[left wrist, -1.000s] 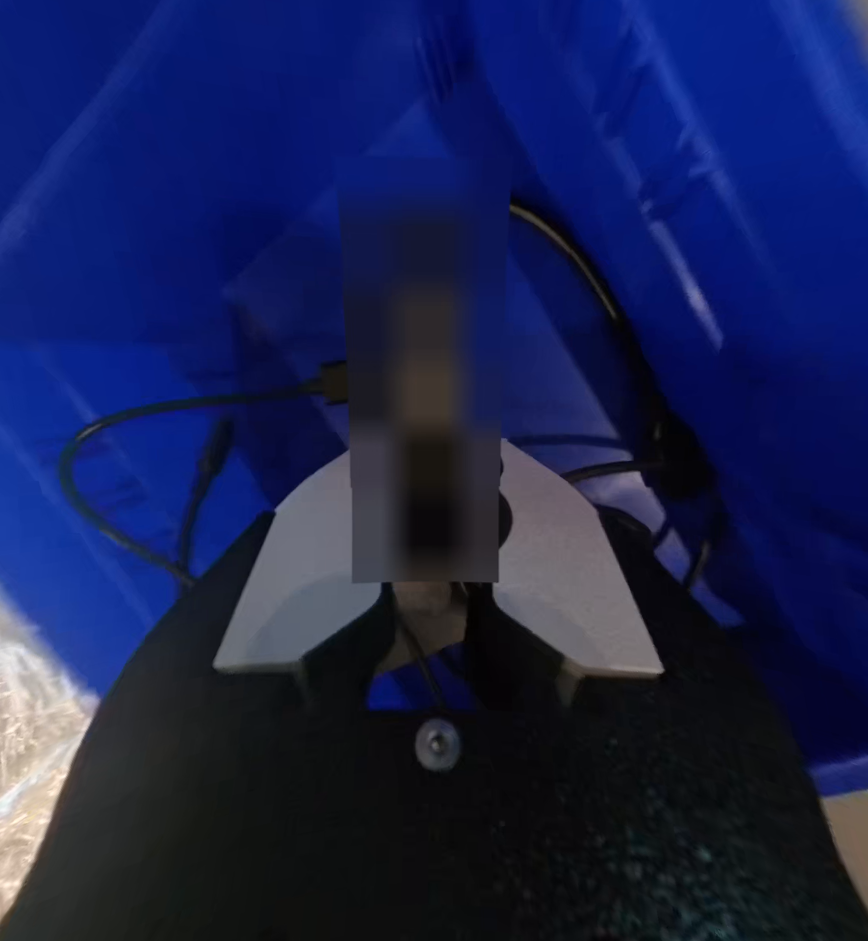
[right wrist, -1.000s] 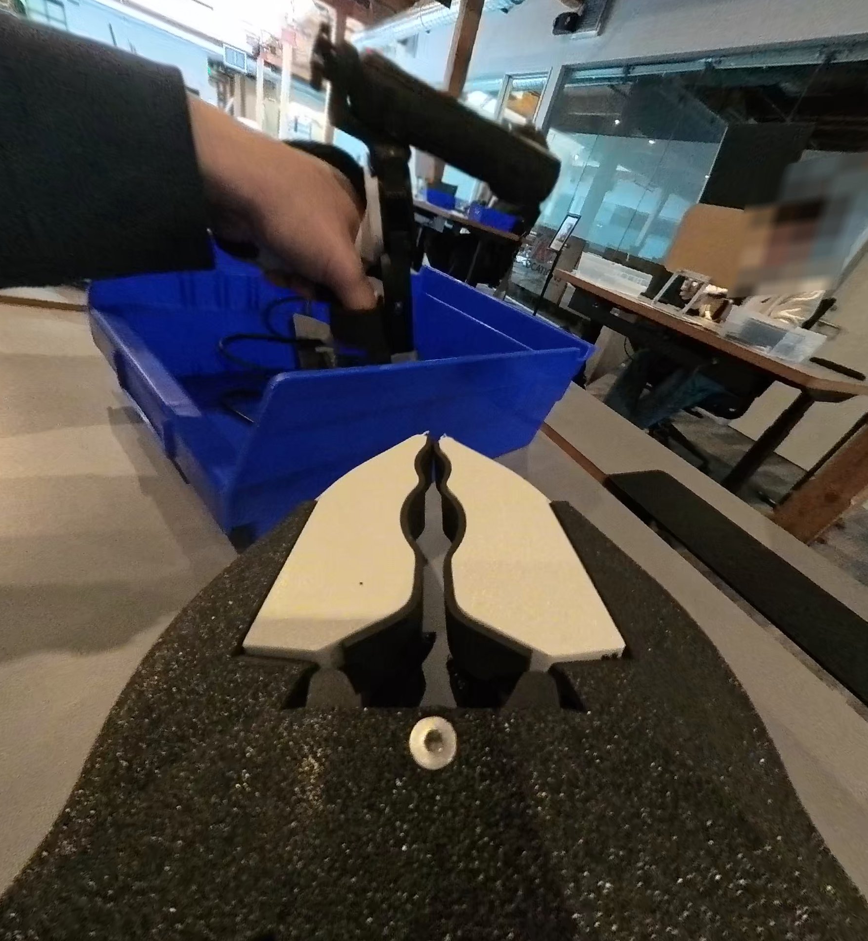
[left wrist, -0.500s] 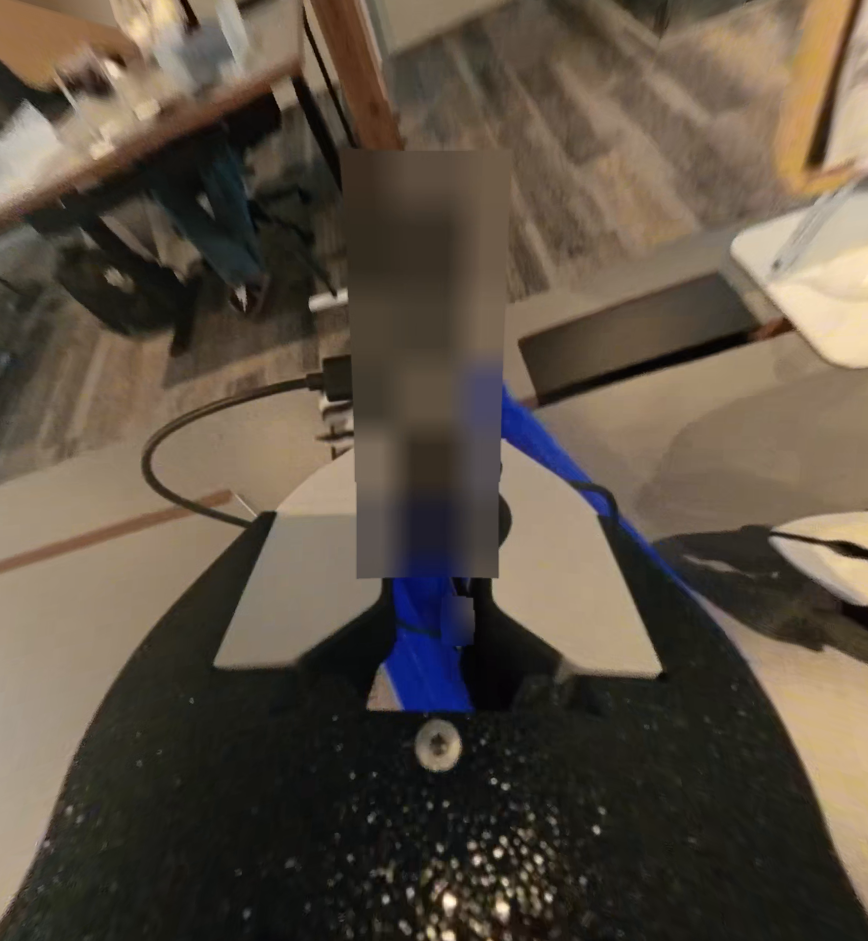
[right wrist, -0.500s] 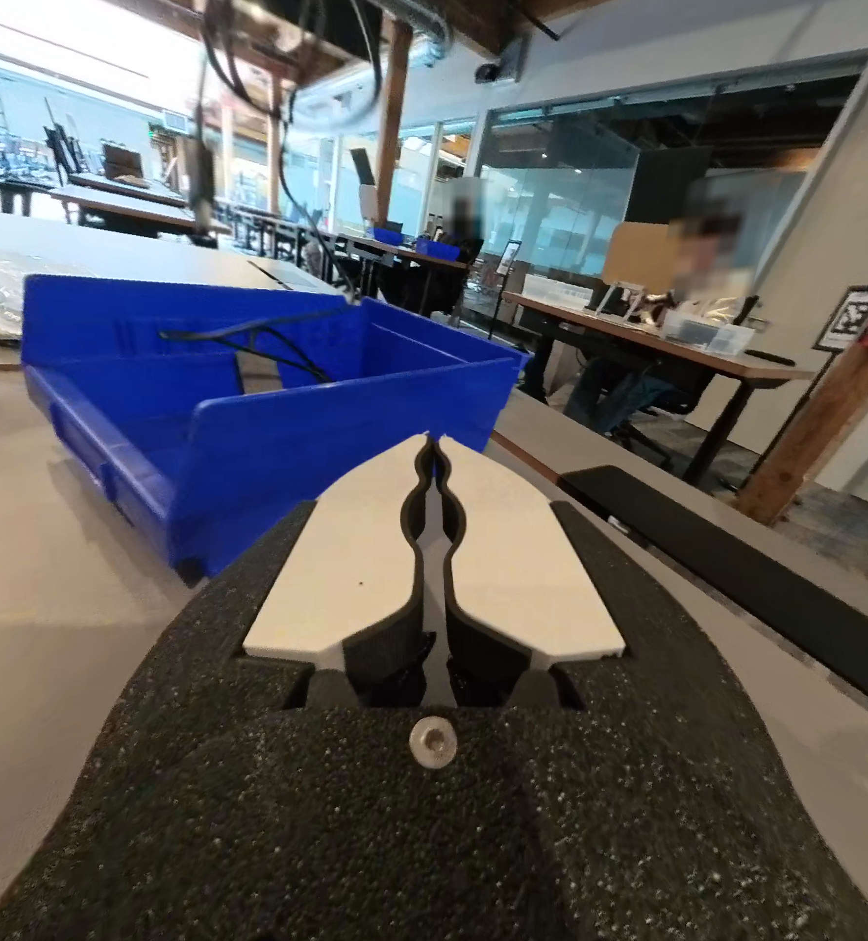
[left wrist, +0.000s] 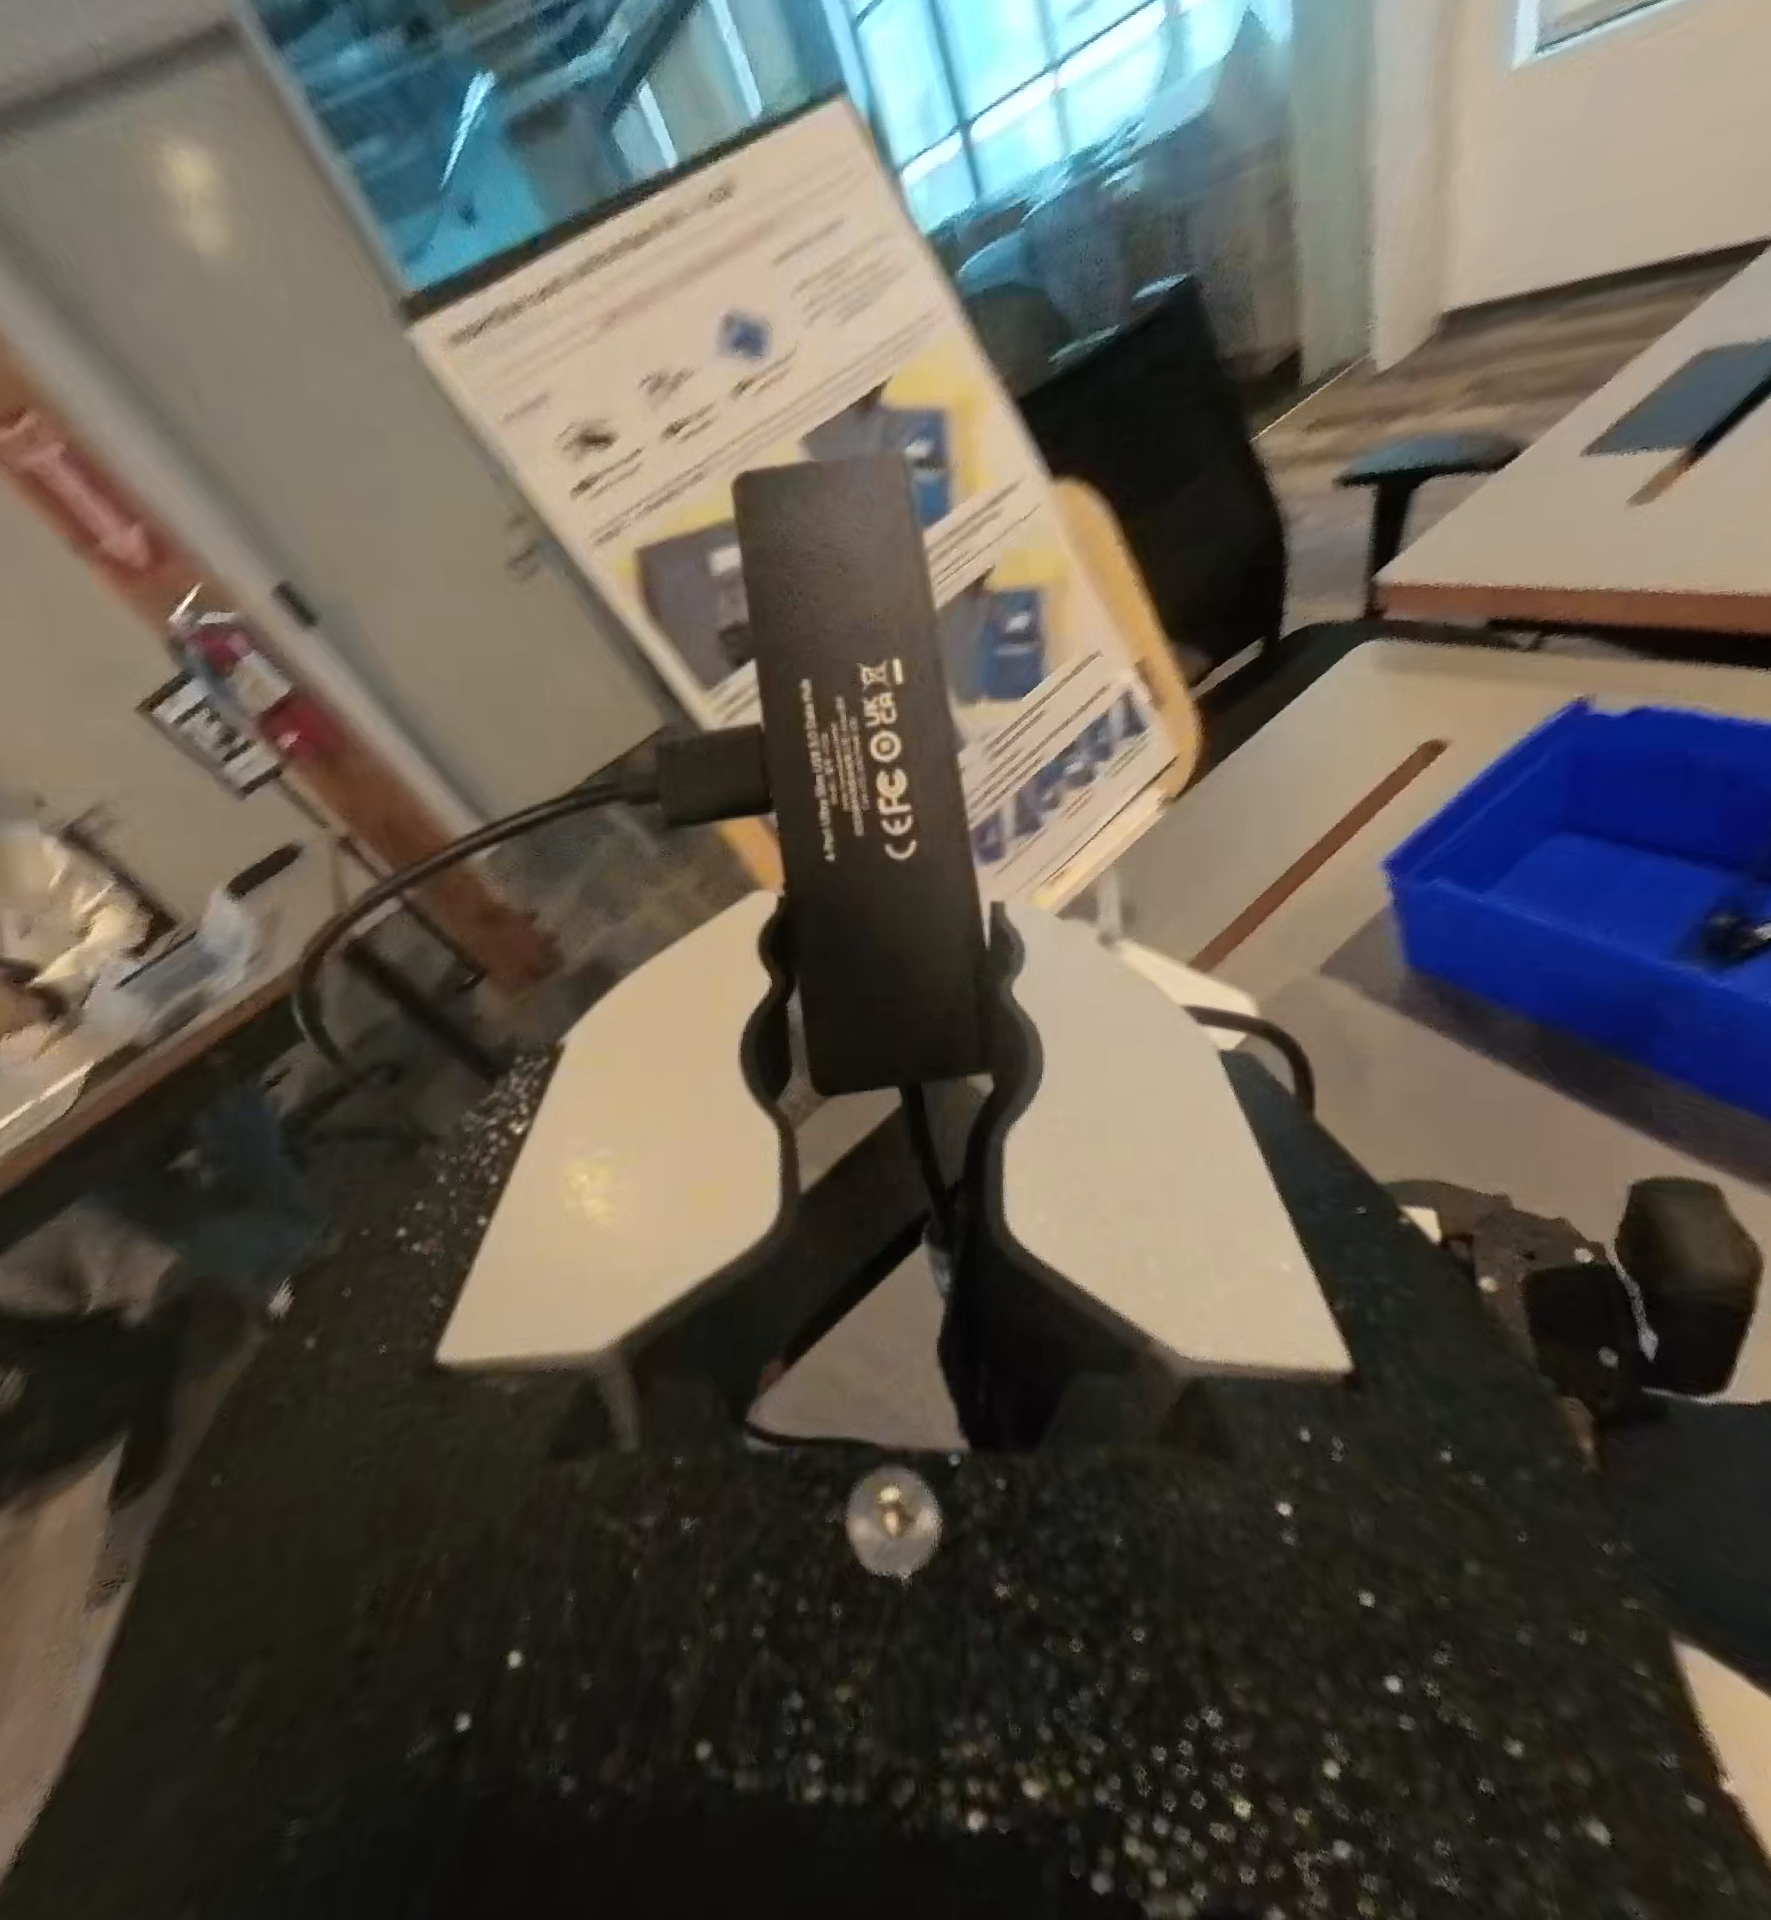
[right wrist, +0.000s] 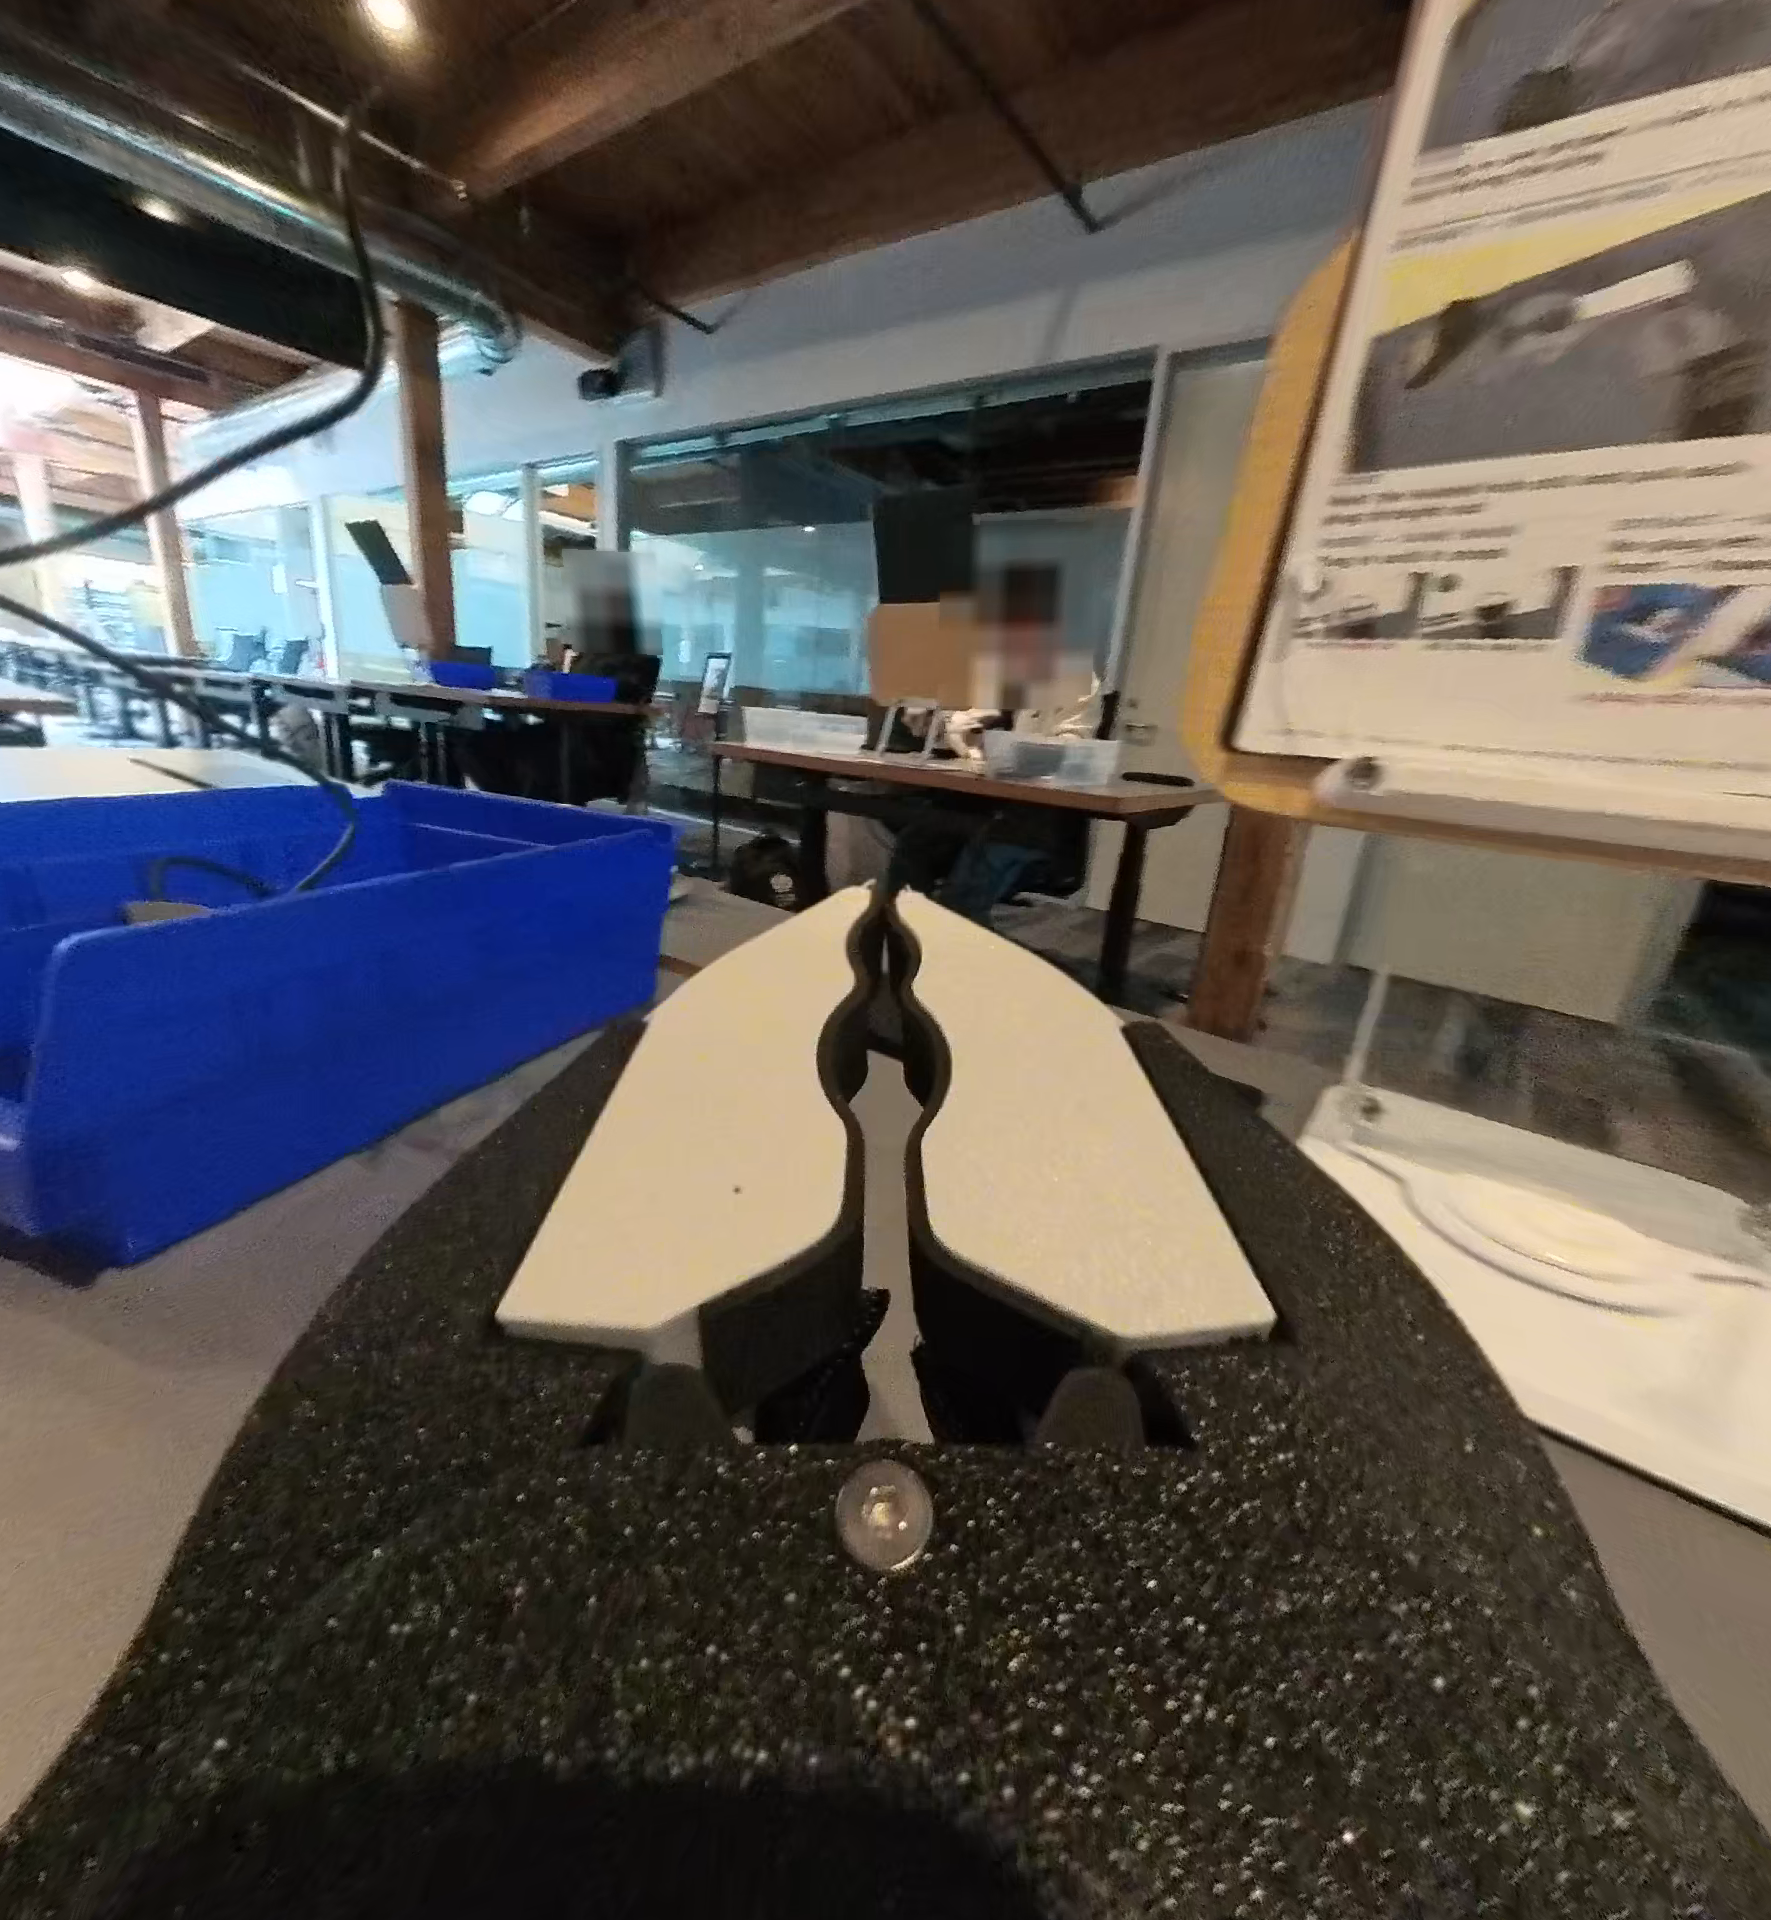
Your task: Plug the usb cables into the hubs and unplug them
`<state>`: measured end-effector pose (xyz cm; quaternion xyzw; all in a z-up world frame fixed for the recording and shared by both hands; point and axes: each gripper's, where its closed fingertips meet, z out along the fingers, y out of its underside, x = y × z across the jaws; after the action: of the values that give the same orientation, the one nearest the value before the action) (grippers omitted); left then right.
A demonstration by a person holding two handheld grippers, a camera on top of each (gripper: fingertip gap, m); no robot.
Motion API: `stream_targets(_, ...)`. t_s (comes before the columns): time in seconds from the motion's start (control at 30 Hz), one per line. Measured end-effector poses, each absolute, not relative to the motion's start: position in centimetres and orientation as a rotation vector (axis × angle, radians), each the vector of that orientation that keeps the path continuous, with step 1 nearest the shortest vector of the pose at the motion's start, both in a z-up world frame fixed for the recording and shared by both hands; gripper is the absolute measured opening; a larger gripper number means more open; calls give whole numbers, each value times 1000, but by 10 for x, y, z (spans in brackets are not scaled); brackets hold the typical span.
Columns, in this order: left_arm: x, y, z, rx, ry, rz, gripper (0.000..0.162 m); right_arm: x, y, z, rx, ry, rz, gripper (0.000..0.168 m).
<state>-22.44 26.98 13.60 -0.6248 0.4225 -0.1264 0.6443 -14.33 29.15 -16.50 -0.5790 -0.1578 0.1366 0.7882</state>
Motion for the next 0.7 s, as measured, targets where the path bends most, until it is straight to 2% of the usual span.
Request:
stream_targets(0.03, -211, 265, 138, -1405, 981, -305, 36, -134, 285, -165, -1248, -333, 283, 0)
stream_targets(0.27, -168, 264, 179, -1325, 1041, -206, 35, -95, 254, -166, -1249, -346, 220, 0)
stream_targets(0.6, -156, 269, 323, -1232, 943, -37, 35, -106, 256, -170, -1262, -395, 256, 0)
stream_targets(0.7, -153, 264, 350, -1244, 916, -48, 35, -116, 253, -169, -1242, -453, 243, 0)
